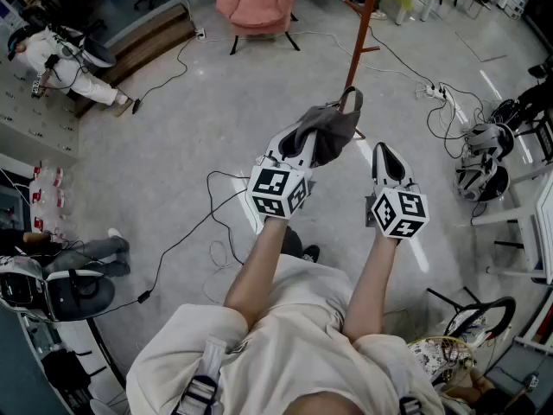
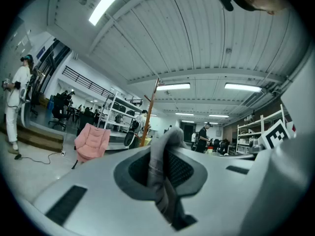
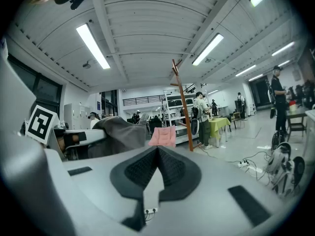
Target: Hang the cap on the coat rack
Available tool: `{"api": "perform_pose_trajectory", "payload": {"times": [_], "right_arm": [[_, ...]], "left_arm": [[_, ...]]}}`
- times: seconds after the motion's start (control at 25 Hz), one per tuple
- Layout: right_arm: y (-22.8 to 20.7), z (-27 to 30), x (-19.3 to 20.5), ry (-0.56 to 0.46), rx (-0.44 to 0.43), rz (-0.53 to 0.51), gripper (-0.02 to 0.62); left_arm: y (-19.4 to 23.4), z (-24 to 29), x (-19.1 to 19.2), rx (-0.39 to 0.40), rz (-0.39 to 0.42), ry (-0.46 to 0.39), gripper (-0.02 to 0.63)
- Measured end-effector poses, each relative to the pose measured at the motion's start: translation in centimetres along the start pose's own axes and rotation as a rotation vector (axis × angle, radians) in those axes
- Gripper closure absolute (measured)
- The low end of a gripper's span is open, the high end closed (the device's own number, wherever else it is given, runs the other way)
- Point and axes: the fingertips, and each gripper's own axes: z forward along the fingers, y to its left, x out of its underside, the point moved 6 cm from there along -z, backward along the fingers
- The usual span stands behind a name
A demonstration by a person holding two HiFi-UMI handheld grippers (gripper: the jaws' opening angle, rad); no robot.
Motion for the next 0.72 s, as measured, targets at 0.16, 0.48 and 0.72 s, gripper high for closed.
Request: {"api": "perform_pose_trajectory", "payload": {"times": [0.16,0.48,0.72], "right_arm": [[-0.5,0.3,-0.5,-0.013,-0.008,-0.009,0.592],[-1.9,-0.9,-1.2,-0.054,-0.010,0.042,0.592],[-2.2,-0.5,-0.2,-0.031,-0.043,0.072,0.592]], "left_arm": [[0.0,0.5,-0.3,-0.004,0.017,-0.002,0.572],[-1.0,0.4,-1.2,0.006,0.024,-0.007,0.572],[-0.5,0.8,-0.6,-0.011,0.018,0.012,0.572]]}}
